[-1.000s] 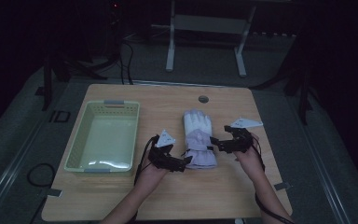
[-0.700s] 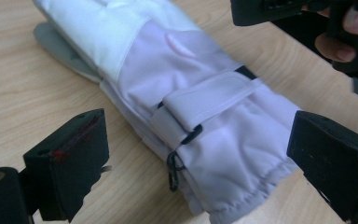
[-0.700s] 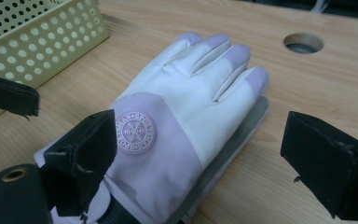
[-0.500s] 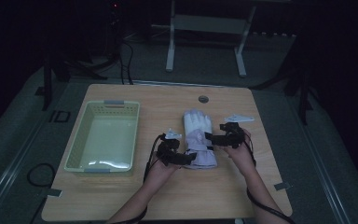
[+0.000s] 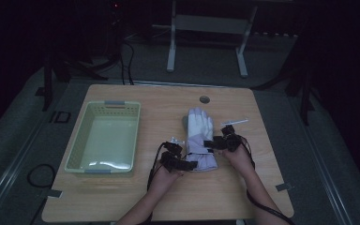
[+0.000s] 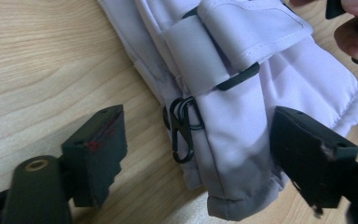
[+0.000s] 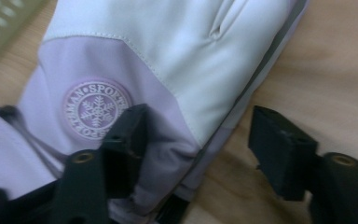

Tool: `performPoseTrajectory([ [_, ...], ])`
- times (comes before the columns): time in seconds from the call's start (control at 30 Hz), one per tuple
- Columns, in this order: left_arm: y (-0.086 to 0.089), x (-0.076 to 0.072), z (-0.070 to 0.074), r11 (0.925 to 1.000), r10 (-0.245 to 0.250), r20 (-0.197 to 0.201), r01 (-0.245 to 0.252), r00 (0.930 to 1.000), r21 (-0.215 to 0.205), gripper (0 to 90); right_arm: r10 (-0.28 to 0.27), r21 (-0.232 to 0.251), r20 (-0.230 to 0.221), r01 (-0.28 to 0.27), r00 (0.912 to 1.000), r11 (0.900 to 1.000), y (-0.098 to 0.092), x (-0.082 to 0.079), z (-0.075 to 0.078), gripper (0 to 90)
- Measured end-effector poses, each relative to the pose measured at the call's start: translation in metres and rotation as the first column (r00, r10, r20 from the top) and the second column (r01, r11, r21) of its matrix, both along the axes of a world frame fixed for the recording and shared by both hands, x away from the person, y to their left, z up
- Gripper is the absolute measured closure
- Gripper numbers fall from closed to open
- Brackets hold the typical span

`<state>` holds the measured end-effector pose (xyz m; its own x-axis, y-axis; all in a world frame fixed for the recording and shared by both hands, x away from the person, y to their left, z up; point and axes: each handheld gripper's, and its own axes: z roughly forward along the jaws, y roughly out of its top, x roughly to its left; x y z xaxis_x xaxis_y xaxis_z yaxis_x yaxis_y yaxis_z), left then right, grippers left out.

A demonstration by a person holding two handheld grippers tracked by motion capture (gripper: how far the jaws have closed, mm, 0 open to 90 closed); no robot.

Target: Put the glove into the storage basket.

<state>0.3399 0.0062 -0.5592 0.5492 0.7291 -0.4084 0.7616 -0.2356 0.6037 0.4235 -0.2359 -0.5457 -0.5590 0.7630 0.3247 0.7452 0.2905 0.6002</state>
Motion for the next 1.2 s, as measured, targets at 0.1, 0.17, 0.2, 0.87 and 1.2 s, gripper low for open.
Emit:
performPoseTrajectory([
  [0.1,-0.002,0.000,-0.001,0.9991,-0.039,-0.007,0.039,0.9992,-0.017,33.3,0.027,0.088,-0.060,-0.022,0.9979,0.996,-0.006,0.004,-0.006,54.9],
  [0.17,-0.003,0.000,-0.002,0.9979,-0.061,-0.011,0.060,0.9981,-0.024,43.9,0.035,0.113,-0.082,-0.026,0.9960,0.993,-0.006,0.003,-0.006,63.3],
  [0.2,-0.003,0.000,-0.001,0.9977,-0.063,-0.011,0.063,0.9979,-0.023,47.5,0.034,0.102,-0.071,-0.027,0.9969,0.994,-0.005,0.001,-0.005,66.6],
  [0.87,0.001,-0.003,0.026,0.9934,-0.115,0.015,0.115,0.9933,0.008,70.6,0.021,-0.054,0.117,-0.015,0.9929,0.998,0.016,-0.026,0.032,80.5],
  [1.2,0.013,-0.005,0.056,0.9910,-0.134,0.053,0.133,0.9896,0.013,70.7,0.019,-0.026,0.170,-0.015,0.9853,1.000,0.023,-0.033,0.061,80.5],
])
